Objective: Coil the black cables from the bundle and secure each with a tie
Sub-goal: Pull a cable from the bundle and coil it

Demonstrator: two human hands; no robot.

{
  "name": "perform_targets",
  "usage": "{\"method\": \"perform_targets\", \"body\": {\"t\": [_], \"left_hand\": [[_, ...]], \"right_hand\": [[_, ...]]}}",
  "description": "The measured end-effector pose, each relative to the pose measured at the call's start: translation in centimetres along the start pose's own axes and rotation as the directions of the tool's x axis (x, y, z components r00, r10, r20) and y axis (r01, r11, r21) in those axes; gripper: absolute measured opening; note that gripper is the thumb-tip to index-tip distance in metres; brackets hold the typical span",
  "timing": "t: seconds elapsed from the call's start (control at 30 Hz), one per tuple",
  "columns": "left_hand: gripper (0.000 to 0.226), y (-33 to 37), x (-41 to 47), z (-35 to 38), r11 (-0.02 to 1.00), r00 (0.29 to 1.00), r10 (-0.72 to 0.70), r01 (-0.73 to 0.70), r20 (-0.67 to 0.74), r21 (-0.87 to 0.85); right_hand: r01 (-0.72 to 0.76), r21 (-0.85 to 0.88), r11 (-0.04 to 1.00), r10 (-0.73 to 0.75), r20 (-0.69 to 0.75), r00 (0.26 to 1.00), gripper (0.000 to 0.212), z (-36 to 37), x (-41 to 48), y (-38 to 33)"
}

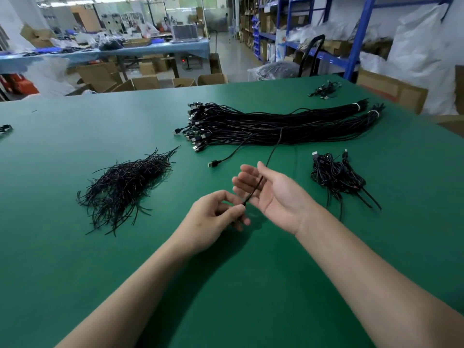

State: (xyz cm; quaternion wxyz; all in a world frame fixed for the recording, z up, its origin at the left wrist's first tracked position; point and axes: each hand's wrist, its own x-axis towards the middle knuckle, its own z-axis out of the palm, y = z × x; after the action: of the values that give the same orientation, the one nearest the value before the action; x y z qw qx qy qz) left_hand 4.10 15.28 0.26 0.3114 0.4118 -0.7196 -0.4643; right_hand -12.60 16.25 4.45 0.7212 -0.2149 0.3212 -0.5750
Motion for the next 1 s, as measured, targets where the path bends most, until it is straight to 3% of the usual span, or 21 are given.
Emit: {"method": "perform_targets", "body": {"t": [0.13,0.37,0.47,0.53,0.6,0.67,0.77,1.0], "left_hand": [[0.021,1.1,-0.5,0.0,1.0,0.992,0.016,-0.013,0.121,-0.02],[0.048,2.9,-0.2,-2.6,0.981,0.945,0.183,-0.156,0.27,-0.118],[0.062,3.5,0.9,-3.2,0.971,0.964,0.224,-0.233,0.141,0.048],[0.068,3.9,1.9,-2.4,0.881,0.942,0.316,-0.337,0.116,0.332],[0.071,4.2,2.8,-1.2,0.726,0.894,0.398,-0.444,0.206,0.525],[0.059,4.4,3.7,-0.3,0.62,0.839,0.466,-0.535,0.279,0.574],[0.025,5.0,4.9,0.0,0.583,0.812,0.54,-0.55,0.22,0.598],[0.021,6.4,4.4,-2.5,0.401,0.701,0.701,-0.537,0.129,0.742]], "right_hand": [[0.064,-0.027,0.998,-0.064,-0.007,0.998,0.032,0.1,-1.8,0.0],[0.112,-0.293,0.95,-0.075,0.136,0.988,0.027,0.5,-3.6,-1.1],[0.066,-0.393,0.917,-0.012,0.139,0.99,0.026,0.0,-4.3,-1.6],[0.043,-0.465,0.884,0.041,0.169,0.985,0.026,-0.2,-4.9,-1.5],[0.035,-0.539,0.842,0.114,0.24,0.964,0.027,0.2,-5.3,-1.0],[0.031,-0.574,0.818,0.193,0.327,0.925,0.027,0.9,-5.8,-0.5],[0.03,-0.571,0.821,0.22,0.364,0.905,0.028,1.0,-6.1,-0.5],[-0.005,-0.612,0.791,0.257,0.324,0.911,0.028,-1.0,-6.3,-1.9]]}}
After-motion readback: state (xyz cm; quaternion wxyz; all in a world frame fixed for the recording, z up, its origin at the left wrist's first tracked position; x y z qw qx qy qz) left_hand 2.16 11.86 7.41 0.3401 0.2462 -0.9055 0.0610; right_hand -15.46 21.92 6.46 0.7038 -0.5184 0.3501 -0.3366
